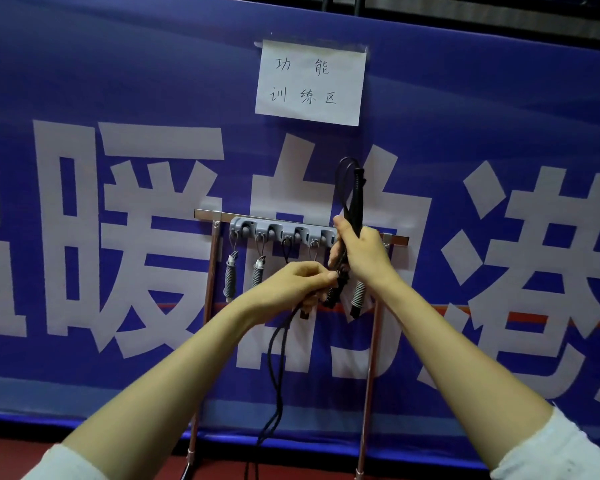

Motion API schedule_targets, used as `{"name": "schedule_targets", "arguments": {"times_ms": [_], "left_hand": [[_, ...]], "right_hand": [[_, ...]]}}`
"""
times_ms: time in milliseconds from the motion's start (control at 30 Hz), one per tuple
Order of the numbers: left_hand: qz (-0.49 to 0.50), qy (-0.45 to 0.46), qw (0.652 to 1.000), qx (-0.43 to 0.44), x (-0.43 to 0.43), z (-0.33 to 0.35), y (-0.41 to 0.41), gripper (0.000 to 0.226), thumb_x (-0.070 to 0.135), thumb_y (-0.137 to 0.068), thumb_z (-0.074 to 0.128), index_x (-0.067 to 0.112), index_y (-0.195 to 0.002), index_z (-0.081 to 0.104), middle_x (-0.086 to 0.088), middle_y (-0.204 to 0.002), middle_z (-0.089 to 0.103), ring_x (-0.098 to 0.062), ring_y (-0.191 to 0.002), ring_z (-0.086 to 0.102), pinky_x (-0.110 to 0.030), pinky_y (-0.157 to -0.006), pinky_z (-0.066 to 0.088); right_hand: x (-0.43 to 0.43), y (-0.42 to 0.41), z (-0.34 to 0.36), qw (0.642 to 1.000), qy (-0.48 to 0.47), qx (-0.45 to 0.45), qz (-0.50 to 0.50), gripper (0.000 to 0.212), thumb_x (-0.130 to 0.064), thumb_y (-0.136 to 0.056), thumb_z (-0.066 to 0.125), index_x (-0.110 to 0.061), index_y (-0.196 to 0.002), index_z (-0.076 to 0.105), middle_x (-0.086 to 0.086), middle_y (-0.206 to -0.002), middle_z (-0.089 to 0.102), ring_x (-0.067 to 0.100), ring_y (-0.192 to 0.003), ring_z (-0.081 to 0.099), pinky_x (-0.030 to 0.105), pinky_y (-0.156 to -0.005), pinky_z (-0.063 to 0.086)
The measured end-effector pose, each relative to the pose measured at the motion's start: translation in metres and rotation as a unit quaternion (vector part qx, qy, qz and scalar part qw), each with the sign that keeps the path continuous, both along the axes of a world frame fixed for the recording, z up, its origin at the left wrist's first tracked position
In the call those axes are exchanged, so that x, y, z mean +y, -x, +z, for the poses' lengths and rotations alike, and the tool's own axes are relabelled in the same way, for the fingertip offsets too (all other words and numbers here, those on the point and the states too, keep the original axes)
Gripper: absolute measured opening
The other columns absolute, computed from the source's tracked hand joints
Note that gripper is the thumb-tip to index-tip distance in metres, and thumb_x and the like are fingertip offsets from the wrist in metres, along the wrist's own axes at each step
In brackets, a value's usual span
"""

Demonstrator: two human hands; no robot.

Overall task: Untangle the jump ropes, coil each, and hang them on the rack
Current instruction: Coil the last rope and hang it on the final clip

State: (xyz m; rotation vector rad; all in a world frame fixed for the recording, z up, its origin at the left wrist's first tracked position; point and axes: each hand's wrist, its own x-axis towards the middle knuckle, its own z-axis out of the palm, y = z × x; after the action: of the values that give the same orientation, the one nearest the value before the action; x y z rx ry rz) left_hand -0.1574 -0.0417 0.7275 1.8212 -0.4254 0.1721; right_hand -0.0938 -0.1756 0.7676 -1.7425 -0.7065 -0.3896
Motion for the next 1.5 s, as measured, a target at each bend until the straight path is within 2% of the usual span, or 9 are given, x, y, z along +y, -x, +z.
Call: {"name": "schedule_targets", "arguments": {"times_ms": [100, 333, 700, 833, 967, 1067, 1267, 1400, 1500], "left_hand": [[0.013, 0.000, 1.000, -0.015, -0.001, -0.004, -0.002, 0.023, 0.030, -0.098, 0.053, 0.011, -0.087, 0.061, 0.006, -0.064, 0.053, -0.009, -0.060, 0.040, -0.023, -0.061, 0.034], [-0.019, -0.024, 0.999, 0.011, 0.007, -0.008, -0.005, 0.035, 0.035, -0.099, 0.050, 0.004, -0.104, 0.067, 0.000, -0.069, 0.051, -0.008, -0.059, 0.040, -0.018, -0.057, 0.037], [-0.091, -0.137, 0.978, 0.126, 0.038, 0.005, -0.013, 0.029, 0.042, -0.088, 0.065, 0.016, -0.076, 0.061, 0.002, -0.066, 0.045, -0.009, -0.061, 0.038, -0.025, -0.065, 0.034], [-0.122, -0.280, 0.931, 0.202, 0.056, 0.035, -0.018, 0.013, 0.018, -0.097, 0.053, 0.009, -0.091, 0.060, -0.003, -0.077, 0.054, -0.008, -0.065, 0.050, -0.018, -0.061, 0.046], [-0.075, -0.352, 0.902, 0.239, 0.041, 0.063, -0.015, 0.024, 0.021, -0.102, 0.045, 0.007, -0.096, 0.064, 0.001, -0.073, 0.066, -0.005, -0.056, 0.061, -0.016, -0.049, 0.048], [0.036, -0.434, 0.894, 0.110, 0.027, 0.061, -0.026, 0.026, 0.024, -0.101, 0.049, 0.008, -0.100, 0.068, -0.003, -0.085, 0.067, -0.008, -0.066, 0.059, -0.017, -0.060, 0.046], [0.185, -0.600, 0.761, -0.165, 0.008, 0.040, -0.043, 0.027, 0.016, -0.097, 0.044, 0.001, -0.098, 0.068, -0.017, -0.103, 0.065, -0.030, -0.088, 0.060, -0.039, -0.079, 0.050], [0.221, -0.479, 0.833, -0.165, 0.008, 0.028, -0.056, 0.025, 0.015, -0.093, 0.049, 0.005, -0.099, 0.071, -0.015, -0.101, 0.068, -0.033, -0.090, 0.063, -0.045, -0.082, 0.053], [0.251, -0.353, 0.887, -0.161, -0.005, 0.023, -0.052, 0.023, 0.013, -0.095, 0.051, 0.003, -0.103, 0.070, -0.013, -0.103, 0.069, -0.029, -0.094, 0.063, -0.035, -0.082, 0.051]], "right_hand": [[-0.002, 0.000, 0.001, 1.000, -0.013, 0.004, -0.012, 0.053, -0.042, -0.101, 0.041, -0.013, -0.061, 0.060, 0.002, -0.057, 0.063, 0.015, -0.061, 0.062, 0.034, -0.077, 0.051], [-0.016, 0.005, 0.005, 0.981, 0.147, -0.112, -0.065, 0.042, -0.038, -0.102, 0.042, -0.014, -0.069, 0.052, 0.001, -0.061, 0.051, 0.013, -0.054, 0.048, 0.027, -0.055, 0.040], [-0.023, 0.027, 0.006, 0.960, 0.234, -0.072, 0.134, 0.028, -0.032, -0.099, 0.049, -0.012, -0.081, 0.058, -0.005, -0.060, 0.056, 0.010, -0.053, 0.054, 0.029, -0.055, 0.047], [-0.017, 0.052, -0.001, 0.887, 0.415, -0.073, 0.189, 0.013, -0.022, -0.100, 0.049, -0.024, -0.091, 0.057, -0.009, -0.073, 0.061, -0.003, -0.055, 0.056, 0.015, -0.052, 0.044], [-0.009, 0.037, -0.019, 0.769, 0.616, -0.148, 0.082, 0.022, -0.034, -0.101, 0.045, -0.014, -0.108, 0.051, 0.004, -0.083, 0.056, 0.016, -0.066, 0.052, 0.030, -0.061, 0.041], [-0.010, 0.022, -0.016, 0.767, 0.624, -0.153, 0.000, 0.026, -0.032, -0.101, 0.044, -0.010, -0.115, 0.048, 0.008, -0.093, 0.055, 0.019, -0.071, 0.051, 0.033, -0.064, 0.041], [0.004, 0.002, -0.014, 0.706, 0.669, -0.201, -0.115, 0.025, -0.016, -0.102, 0.039, -0.002, -0.121, 0.049, 0.015, -0.113, 0.059, 0.032, -0.091, 0.061, 0.039, -0.069, 0.045], [0.002, -0.005, -0.011, 0.702, 0.658, -0.199, -0.188, 0.024, -0.009, -0.099, 0.041, -0.001, -0.121, 0.046, 0.014, -0.118, 0.059, 0.032, -0.099, 0.060, 0.037, -0.071, 0.040], [0.000, -0.008, -0.013, 0.711, 0.636, -0.206, -0.220, 0.024, -0.009, -0.098, 0.044, -0.002, -0.122, 0.044, 0.014, -0.118, 0.060, 0.032, -0.103, 0.062, 0.038, -0.073, 0.042]]}}
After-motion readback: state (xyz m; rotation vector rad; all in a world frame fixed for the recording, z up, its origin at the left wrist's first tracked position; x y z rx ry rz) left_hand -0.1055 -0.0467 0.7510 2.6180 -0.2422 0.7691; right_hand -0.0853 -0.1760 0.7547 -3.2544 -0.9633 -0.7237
